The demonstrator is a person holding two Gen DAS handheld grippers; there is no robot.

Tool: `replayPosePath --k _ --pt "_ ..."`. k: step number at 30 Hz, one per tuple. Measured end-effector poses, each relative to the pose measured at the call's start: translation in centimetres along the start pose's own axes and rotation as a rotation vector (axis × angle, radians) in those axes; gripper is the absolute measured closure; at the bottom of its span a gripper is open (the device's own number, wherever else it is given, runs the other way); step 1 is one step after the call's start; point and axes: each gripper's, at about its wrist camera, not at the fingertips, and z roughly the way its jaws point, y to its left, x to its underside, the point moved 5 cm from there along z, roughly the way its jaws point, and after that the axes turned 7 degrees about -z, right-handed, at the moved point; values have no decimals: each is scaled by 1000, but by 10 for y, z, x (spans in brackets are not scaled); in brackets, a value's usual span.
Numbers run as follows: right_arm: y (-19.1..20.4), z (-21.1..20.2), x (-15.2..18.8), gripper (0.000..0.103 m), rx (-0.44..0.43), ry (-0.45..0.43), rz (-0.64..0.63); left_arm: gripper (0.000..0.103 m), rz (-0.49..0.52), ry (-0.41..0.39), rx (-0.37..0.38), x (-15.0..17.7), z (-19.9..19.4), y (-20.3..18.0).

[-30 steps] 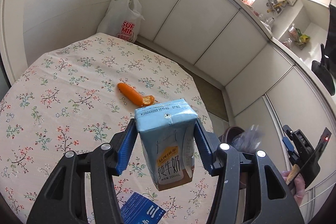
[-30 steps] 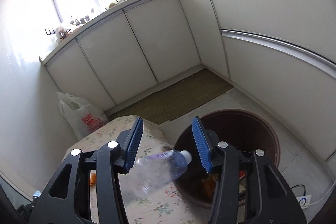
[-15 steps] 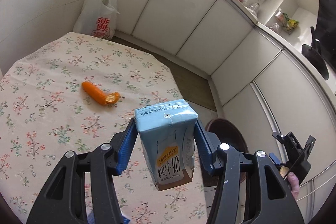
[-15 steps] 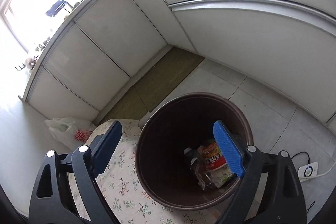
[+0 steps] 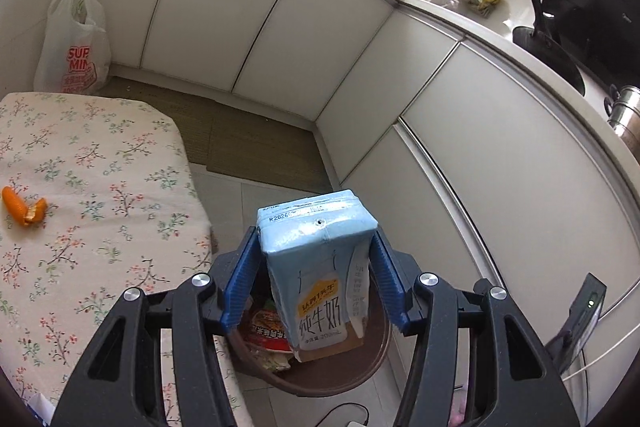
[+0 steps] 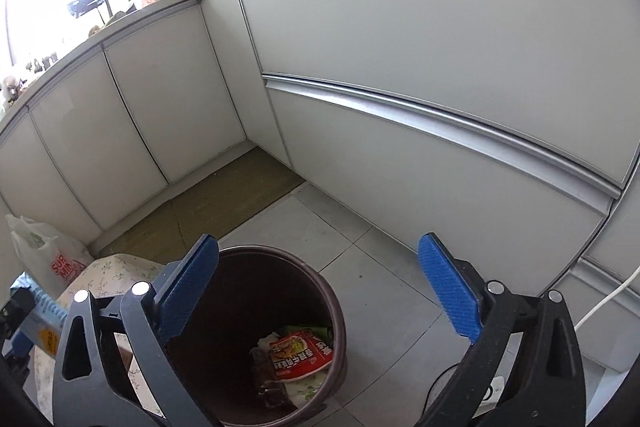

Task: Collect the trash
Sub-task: 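Carry carton and bottle over the brown bin and open both grippers, then bring both tools back over the table toward the blue box and orange peel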

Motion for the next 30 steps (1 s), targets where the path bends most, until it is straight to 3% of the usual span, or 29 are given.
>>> replayPosePath --k 3,5,11,15,22,30 --pt "-13 -5 -3 7 19 -7 -2 39 35 3 -7 0 17 -20" --pt "-19 -10 -4 7 23 -21 0 25 77 -16 -29 1 21 -31" --pt "-24 -25 -10 7 4 -83 4 12 163 -53 -58 3 14 -41" --pt "-15 -41 -13 7 -29 -135 -11 9 235 -88 -110 10 1 -38" --pt "39 -55 -3 7 -144 -142 -164 7 218 -98 -192 16 -43 8" --pt "104 -69 27 7 -234 -84 -348 7 143 -5 -342 23 -92 93"
